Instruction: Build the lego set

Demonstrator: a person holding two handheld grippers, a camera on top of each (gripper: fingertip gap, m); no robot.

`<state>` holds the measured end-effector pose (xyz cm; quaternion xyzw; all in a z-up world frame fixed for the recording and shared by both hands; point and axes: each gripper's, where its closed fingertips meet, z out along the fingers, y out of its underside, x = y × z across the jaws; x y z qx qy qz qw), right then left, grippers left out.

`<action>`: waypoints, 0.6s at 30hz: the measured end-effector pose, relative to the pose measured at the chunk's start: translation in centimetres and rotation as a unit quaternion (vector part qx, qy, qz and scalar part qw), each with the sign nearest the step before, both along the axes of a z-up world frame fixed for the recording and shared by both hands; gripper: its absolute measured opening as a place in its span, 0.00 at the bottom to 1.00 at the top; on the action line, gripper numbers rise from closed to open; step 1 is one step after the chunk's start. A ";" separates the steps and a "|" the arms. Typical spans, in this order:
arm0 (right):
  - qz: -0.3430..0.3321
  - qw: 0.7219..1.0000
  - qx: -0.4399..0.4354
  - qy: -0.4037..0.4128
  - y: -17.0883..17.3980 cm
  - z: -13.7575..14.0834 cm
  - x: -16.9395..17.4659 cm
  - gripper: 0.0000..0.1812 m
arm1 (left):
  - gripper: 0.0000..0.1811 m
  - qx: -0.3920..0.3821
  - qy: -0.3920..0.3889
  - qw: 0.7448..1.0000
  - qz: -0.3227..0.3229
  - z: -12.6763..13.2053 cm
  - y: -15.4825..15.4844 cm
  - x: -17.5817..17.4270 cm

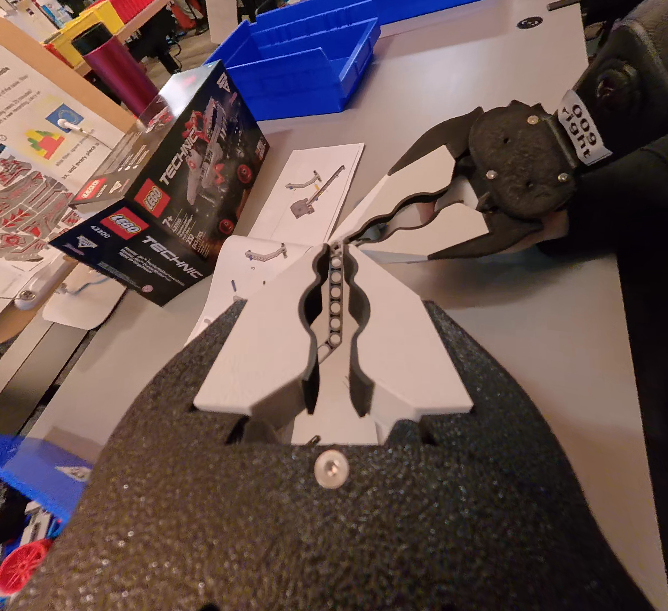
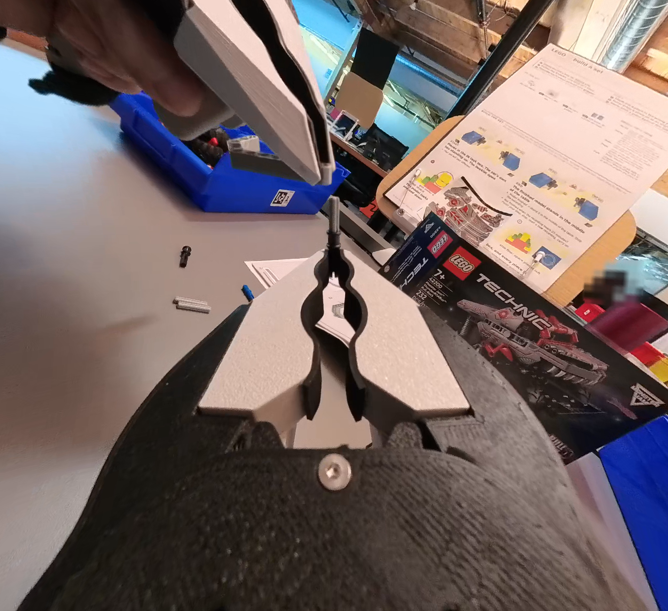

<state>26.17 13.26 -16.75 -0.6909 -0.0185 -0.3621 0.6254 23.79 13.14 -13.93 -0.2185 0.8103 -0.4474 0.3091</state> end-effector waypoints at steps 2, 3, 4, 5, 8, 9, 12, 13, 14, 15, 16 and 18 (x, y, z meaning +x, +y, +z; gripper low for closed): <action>-0.001 1.000 0.000 -0.006 0.0 0.0 0.0 0.01 | 0.03 -0.003 0.005 1.000 -0.004 -0.2 -0.4 0.0; -0.001 1.000 0.000 -0.007 0.0 0.0 0.0 0.01 | 0.03 -0.001 0.005 1.000 -0.004 -0.3 -0.4 0.1; -0.002 1.000 -0.001 -0.007 -0.1 0.0 0.0 0.01 | 0.03 -0.001 0.005 1.000 -0.002 -0.3 -0.4 0.1; -0.001 1.000 0.000 -0.006 -0.1 0.0 0.0 0.01 | 0.03 -0.002 0.005 1.000 -0.001 -0.3 -0.4 0.1; 0.001 1.000 -0.001 -0.005 -0.1 -0.1 0.0 0.01 | 0.03 -0.004 0.003 1.000 -0.002 -0.1 -0.4 0.1; 0.003 1.000 -0.001 -0.005 0.0 -0.1 0.0 0.00 | 0.03 -0.004 0.004 1.000 -0.004 -0.2 -0.5 0.1; 0.006 1.000 -0.004 -0.004 0.0 -0.3 -0.1 0.00 | 0.03 -0.005 0.007 1.000 -0.005 -0.4 -0.5 0.2; 0.004 1.000 -0.005 -0.004 0.0 -0.3 0.0 0.01 | 0.03 -0.008 0.008 1.000 -0.006 -0.4 -0.5 0.2; 0.004 1.000 -0.004 -0.005 0.0 -0.3 0.0 0.01 | 0.03 -0.011 0.008 1.000 -0.007 -0.4 -0.6 0.2; 0.005 1.000 -0.003 -0.004 0.0 -0.2 0.0 0.00 | 0.03 -0.013 0.010 1.000 -0.008 -0.4 -0.6 0.1; 0.005 1.000 -0.002 -0.003 0.0 -0.3 0.0 0.01 | 0.03 -0.014 0.011 1.000 -0.008 -0.4 -0.6 0.1; 0.005 1.000 -0.001 -0.005 0.0 -0.2 0.0 0.01 | 0.03 -0.017 0.012 1.000 -0.009 -0.3 -0.8 0.1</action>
